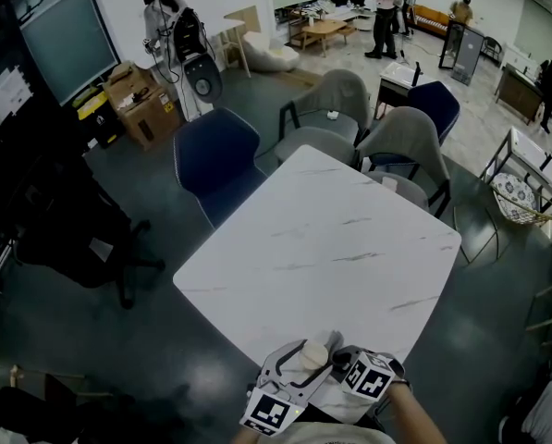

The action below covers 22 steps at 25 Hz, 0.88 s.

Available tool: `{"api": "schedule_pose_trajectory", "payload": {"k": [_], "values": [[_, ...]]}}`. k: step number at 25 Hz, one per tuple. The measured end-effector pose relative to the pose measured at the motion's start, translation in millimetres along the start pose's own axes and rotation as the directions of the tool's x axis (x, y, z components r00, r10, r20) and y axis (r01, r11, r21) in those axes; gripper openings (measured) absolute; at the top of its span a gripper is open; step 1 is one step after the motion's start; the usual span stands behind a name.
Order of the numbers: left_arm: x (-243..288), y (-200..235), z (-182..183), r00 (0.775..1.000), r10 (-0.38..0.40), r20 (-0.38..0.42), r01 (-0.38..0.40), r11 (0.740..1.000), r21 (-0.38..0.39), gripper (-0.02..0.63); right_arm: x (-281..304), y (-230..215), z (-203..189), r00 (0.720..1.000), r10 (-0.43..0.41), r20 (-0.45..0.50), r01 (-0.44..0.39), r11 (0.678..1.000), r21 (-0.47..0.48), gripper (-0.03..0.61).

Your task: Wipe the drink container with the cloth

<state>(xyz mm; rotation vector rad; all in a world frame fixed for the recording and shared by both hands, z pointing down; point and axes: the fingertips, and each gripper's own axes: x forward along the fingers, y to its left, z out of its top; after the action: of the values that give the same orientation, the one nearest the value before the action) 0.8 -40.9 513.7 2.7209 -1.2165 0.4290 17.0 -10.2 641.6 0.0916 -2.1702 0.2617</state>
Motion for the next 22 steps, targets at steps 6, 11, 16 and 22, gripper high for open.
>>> {"api": "schedule_pose_trajectory", "payload": {"k": [6, 11, 16, 22], "values": [[-2, -5, -2, 0.990, -0.138, -0.003, 0.138, 0.989, 0.048, 0.282, -16, 2, 9, 1.000, 0.017, -0.004, -0.017, 0.999, -0.043, 0.046], [-5, -11, -2, 0.960, -0.279, 0.000, 0.278, 0.956, 0.090, 0.282, -30, 7, 17, 0.999, 0.050, -0.018, -0.051, 0.995, -0.084, 0.046], [-7, -14, -4, 0.903, -0.428, -0.028, 0.428, 0.895, 0.126, 0.282, -37, 10, 21, 0.994, 0.092, -0.063, -0.100, 0.987, -0.130, 0.046], [-10, -16, -3, 0.843, -0.535, -0.054, 0.536, 0.830, 0.155, 0.282, -55, 13, 35, 0.990, 0.131, -0.058, -0.139, 0.978, -0.154, 0.046]]}}
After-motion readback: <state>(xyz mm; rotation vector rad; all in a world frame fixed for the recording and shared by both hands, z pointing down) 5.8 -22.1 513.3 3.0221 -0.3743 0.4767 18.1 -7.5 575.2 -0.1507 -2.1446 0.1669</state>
